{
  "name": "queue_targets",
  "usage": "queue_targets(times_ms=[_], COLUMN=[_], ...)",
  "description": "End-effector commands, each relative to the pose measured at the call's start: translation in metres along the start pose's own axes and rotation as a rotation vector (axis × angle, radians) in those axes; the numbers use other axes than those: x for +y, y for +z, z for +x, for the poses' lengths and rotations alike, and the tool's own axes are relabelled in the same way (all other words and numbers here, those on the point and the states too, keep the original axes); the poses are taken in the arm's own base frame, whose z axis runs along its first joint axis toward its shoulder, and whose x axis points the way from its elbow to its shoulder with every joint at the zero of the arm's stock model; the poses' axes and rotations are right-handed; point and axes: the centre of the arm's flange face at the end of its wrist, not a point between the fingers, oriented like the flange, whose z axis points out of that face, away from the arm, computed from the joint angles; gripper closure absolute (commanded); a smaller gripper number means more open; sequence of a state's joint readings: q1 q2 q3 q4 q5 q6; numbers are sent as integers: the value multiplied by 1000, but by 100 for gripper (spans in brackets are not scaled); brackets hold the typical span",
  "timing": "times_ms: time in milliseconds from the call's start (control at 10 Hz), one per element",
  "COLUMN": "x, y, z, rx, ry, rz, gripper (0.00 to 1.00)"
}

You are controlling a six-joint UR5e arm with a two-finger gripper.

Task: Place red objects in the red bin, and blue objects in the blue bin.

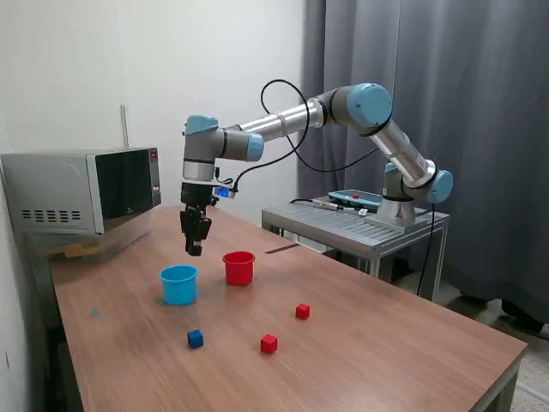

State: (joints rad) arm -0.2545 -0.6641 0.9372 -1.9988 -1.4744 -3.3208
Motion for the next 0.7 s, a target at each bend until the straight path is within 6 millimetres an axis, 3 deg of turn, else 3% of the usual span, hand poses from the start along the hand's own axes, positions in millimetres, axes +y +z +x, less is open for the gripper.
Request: queue_targets(times_ms=[0,600], x=[6,16], y=[14,33], z=[-16,-21], rx=[-2,-3], ry=[14,12], rz=[2,-1], gripper=[100,100])
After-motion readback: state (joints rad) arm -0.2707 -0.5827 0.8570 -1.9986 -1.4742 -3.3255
